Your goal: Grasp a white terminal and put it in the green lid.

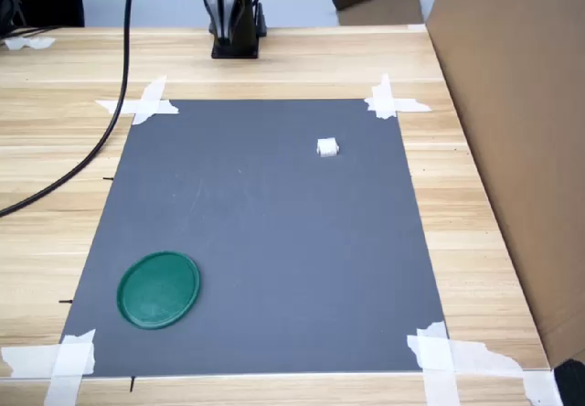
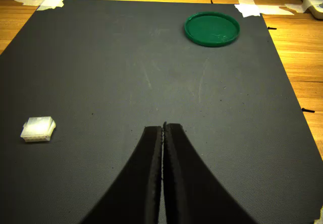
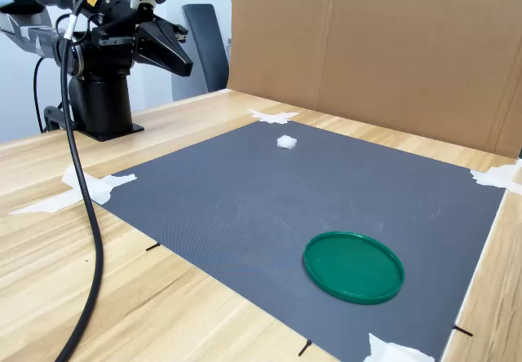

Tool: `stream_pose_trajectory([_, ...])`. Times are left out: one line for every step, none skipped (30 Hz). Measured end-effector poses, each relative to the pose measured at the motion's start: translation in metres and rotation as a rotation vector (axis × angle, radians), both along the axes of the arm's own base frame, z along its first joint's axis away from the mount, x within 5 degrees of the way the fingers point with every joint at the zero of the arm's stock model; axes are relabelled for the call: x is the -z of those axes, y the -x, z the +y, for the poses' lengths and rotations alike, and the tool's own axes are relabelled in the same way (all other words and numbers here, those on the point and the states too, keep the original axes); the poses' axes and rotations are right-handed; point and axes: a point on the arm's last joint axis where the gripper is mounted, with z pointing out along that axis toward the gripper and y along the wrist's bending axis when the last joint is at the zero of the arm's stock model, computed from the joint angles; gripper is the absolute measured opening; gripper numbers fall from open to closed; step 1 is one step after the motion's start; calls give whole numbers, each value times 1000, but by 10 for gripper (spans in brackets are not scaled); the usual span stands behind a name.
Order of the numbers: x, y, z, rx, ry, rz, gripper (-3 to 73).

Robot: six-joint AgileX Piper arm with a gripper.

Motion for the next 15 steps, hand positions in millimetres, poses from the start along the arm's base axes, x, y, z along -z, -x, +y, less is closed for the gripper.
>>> stream_pose_trajectory([0,0,0,0,0,0,-28])
stream_pose_trajectory([0,0,0,0,0,0,-28])
stream_pose_trajectory([0,0,0,0,0,0,-28])
stream_pose_trajectory([0,0,0,0,0,0,-28])
stream_pose_trajectory([0,0,0,0,0,0,-28])
stream_pose_trajectory([0,0,0,0,0,0,-28])
stream_pose_trajectory([0,0,0,0,0,0,-28])
stream_pose_trajectory([0,0,0,0,0,0,-28])
stream_pose_trajectory([0,0,0,0,0,0,-28])
stream_pose_trajectory([0,0,0,0,0,2,-28])
stream_pose_trajectory([0,0,0,0,0,2,-28])
stream_pose_trajectory([0,0,0,-1,1,3,-28])
stream_pose_trajectory([0,0,0,-1,1,3,-28])
stream_pose_trajectory([0,0,0,-1,1,4,-28])
stream_pose_trajectory([0,0,0,-1,1,5,-28])
